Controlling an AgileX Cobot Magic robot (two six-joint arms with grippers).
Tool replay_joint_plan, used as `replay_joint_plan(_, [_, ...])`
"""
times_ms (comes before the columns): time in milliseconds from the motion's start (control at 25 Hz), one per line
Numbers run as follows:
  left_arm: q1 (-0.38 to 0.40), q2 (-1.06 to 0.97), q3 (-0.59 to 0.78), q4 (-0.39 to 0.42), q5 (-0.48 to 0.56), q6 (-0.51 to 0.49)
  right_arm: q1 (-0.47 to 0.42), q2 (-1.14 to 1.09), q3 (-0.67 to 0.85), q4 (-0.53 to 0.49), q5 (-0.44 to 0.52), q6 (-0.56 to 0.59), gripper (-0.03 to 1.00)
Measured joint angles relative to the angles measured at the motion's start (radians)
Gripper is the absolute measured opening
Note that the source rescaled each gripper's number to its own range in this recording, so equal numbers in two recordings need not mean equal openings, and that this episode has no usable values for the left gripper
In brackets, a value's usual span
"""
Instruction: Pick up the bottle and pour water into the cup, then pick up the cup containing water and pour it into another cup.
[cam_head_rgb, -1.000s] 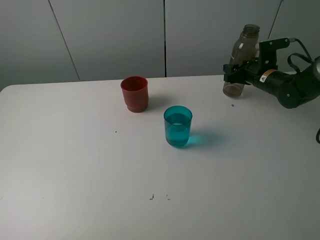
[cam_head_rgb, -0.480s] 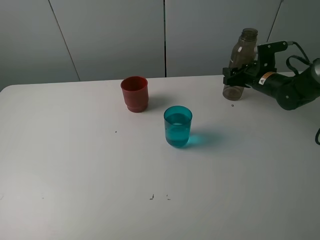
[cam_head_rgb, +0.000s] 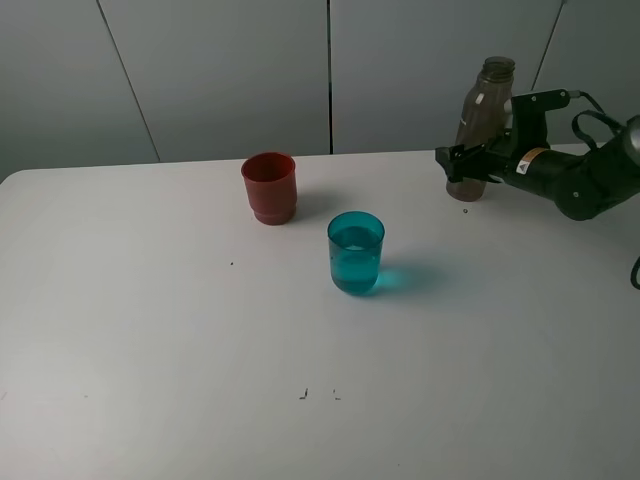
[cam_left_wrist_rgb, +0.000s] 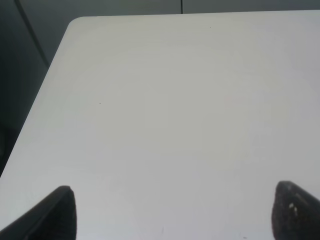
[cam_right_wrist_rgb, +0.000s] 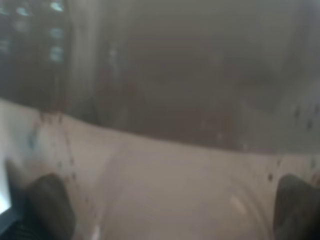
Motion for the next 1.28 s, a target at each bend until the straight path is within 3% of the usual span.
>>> replay_joint_plan(560, [0.000,0.000,0.000,0.000,0.000,-0.002,0.000,-0.153,0.196,-0.022,0.068,-0.004,1.00])
replay_joint_plan(920, [0.000,0.000,0.000,0.000,0.000,-0.004,0.000,-0.336,0.379,-0.029,0.200,-0.040,1.00])
replay_joint_plan(1040, [0.000,0.000,0.000,0.000,0.000,-0.004,0.000,-0.409,0.443,-0.079,0.226,-0.045,1.00])
replay_joint_plan(1280, [0.000,0.000,0.000,0.000,0.000,-0.002,0.000,-0.489,0.534,-0.328,0.217,0.026,1.00])
